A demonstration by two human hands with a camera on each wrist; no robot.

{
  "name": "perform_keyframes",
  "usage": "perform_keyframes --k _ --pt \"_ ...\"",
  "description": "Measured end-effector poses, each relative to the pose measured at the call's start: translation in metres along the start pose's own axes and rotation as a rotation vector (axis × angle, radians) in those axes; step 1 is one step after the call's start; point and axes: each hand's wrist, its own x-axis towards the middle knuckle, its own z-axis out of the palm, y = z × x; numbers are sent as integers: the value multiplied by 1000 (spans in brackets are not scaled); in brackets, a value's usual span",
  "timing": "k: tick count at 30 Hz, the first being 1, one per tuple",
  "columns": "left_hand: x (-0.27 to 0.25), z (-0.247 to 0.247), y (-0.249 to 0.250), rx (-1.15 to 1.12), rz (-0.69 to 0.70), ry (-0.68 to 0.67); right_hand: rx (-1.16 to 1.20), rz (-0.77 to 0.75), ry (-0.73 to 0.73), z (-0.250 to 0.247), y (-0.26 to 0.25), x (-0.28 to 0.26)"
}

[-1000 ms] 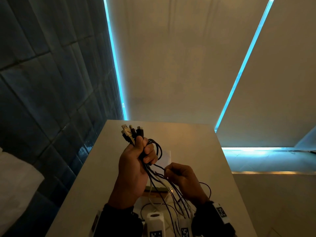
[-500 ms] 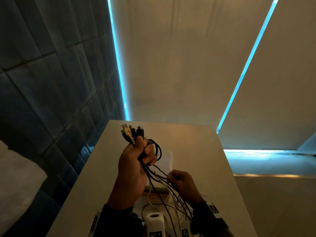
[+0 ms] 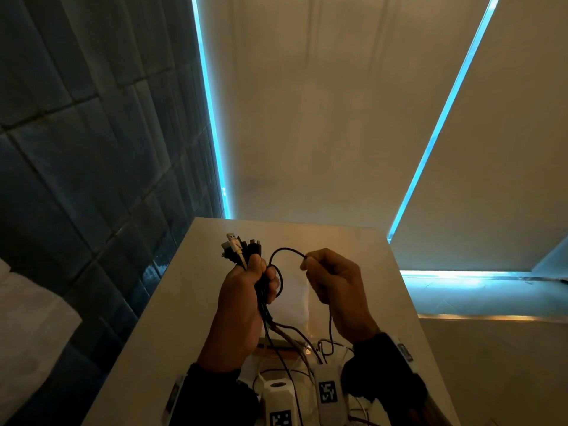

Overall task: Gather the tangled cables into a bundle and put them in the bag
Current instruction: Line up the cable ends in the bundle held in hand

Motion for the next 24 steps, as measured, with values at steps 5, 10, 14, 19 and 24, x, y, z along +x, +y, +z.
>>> perform_keyframes --k 5,10,14,19,24 --pt "1 1 -3 -15 -5 39 -48 -121 -195 16 -7 -10" --pt "1 -3 6 -262 29 -26 -82 -34 -282 17 8 -16" --pt "-1 -2 6 -337 51 -119 -68 51 -268 17 26 -22" --pt "0 -1 1 -251 80 -183 -92 53 -261 8 43 -25" --pt "-1 3 1 -215 80 -206 -94 137 -229 -2 64 -27"
